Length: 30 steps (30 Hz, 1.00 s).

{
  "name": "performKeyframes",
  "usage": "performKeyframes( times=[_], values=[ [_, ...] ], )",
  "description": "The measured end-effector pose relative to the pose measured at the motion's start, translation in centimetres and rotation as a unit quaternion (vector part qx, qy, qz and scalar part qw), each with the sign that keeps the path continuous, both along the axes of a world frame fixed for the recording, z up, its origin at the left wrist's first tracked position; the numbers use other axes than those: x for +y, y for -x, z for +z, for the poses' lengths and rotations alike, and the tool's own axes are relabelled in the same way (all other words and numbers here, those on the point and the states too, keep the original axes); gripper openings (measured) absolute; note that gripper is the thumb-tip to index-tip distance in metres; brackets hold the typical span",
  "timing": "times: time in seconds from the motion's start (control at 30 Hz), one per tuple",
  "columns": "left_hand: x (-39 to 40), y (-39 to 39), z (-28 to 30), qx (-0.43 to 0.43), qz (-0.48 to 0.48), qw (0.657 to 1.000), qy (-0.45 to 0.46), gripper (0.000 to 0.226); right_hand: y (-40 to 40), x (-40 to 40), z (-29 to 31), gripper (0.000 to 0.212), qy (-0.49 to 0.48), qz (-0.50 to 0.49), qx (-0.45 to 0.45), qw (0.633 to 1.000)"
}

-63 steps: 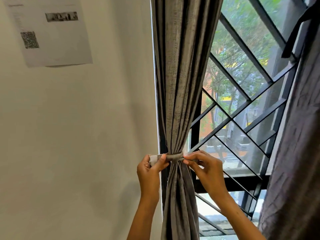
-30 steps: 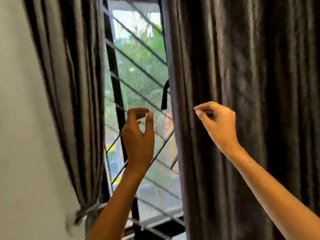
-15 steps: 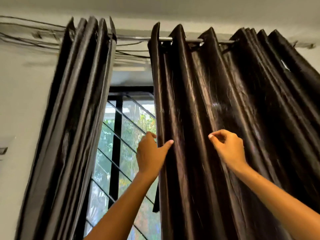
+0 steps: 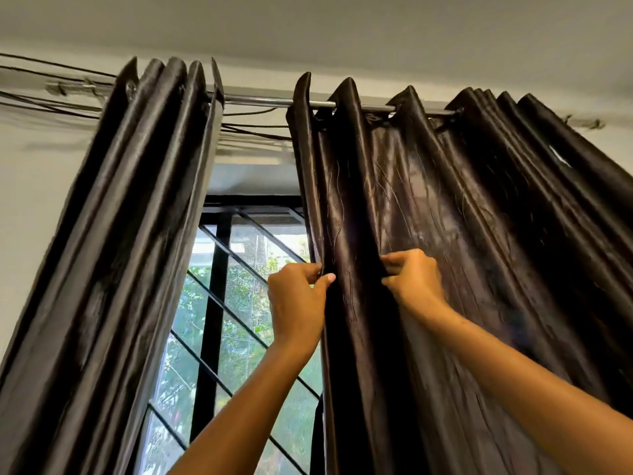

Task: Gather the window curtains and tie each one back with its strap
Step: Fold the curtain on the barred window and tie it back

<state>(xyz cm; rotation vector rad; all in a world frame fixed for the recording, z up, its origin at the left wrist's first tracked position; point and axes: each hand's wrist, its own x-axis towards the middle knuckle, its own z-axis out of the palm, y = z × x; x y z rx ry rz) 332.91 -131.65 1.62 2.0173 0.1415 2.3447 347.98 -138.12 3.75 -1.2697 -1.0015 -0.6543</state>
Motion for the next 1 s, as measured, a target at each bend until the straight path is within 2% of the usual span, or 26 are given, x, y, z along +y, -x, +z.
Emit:
performKeyframes(
  times=[0.1, 0.2, 0.33, 0.43, 0.47, 0.53, 0.57, 0.6, 0.63, 0.7, 0.77, 0.8, 0.9, 0.93, 1.0],
  values=[
    [0.6, -0.4, 0.5, 0.04, -0.072, 0.996, 0.025, 0.016, 2.4, 0.2, 1.6, 0.04, -0.003, 0.07, -0.052, 0.996],
    [0.1, -0.2, 0.9, 0.073, -0.111, 0.99, 0.048, 0.021, 5.0, -0.2, 3.1, 0.032, 0.008, 0.112, -0.06, 0.992],
    [-0.3, 0.3, 2.0, 0.069, -0.04, 0.997, 0.023, 0.025, 7.0, -0.9, 4.4, 0.031, 0.074, 0.148, -0.067, 0.984],
    [-0.3, -0.3, 2.8, 0.056, 0.006, 0.997, 0.044, 0.016, 5.9, -1.5, 5.0, 0.025, 0.122, 0.193, -0.043, 0.973],
    [-0.3, -0.5, 2.9, 0.057, 0.014, 0.997, 0.052, 0.014, 5.2, -1.8, 5.0, 0.02, 0.104, 0.166, -0.044, 0.98],
    [-0.5, -1.0, 2.6, 0.06, 0.027, 0.996, 0.056, 0.011, 3.1, -2.4, 5.0, 0.016, 0.023, -0.015, -0.091, 0.995],
    [-0.5, -1.3, 2.5, 0.062, 0.032, 0.996, 0.056, 0.011, 1.8, -2.6, 5.0, 0.022, 0.0, -0.106, -0.098, 0.99],
    [-0.5, -1.5, 2.3, 0.063, 0.035, 0.996, 0.056, 0.012, 0.4, -2.7, 4.9, 0.042, 0.002, -0.163, -0.084, 0.983],
    [-0.4, -1.7, 2.1, 0.063, 0.037, 0.996, 0.058, 0.013, -1.1, -2.8, 4.8, 0.068, 0.023, -0.17, -0.045, 0.984],
    [-0.2, -2.3, 1.9, 0.057, 0.043, 0.995, 0.065, 0.018, -3.4, -3.0, 4.9, 0.106, 0.054, -0.1, 0.058, 0.992],
    [-0.2, -2.9, 1.8, 0.054, 0.05, 0.995, 0.072, 0.02, -5.1, -3.1, 4.8, 0.115, 0.066, -0.047, 0.107, 0.991],
    [-0.1, -3.0, 1.7, 0.054, 0.055, 0.994, 0.072, 0.021, -5.7, -3.1, 4.6, 0.106, 0.068, -0.033, 0.107, 0.991],
    [0.0, -3.5, 1.6, 0.055, 0.061, 0.994, 0.075, 0.025, -6.5, -3.4, 4.2, 0.054, 0.047, -0.066, 0.082, 0.993],
    [0.0, -3.6, 1.6, 0.054, 0.061, 0.994, 0.078, 0.027, -6.6, -3.3, 4.1, 0.043, 0.032, -0.073, 0.071, 0.994],
    [0.0, -3.6, 1.6, 0.054, 0.064, 0.993, 0.084, 0.029, -6.1, -3.3, 4.2, 0.035, 0.003, -0.062, 0.048, 0.997]
  ],
)
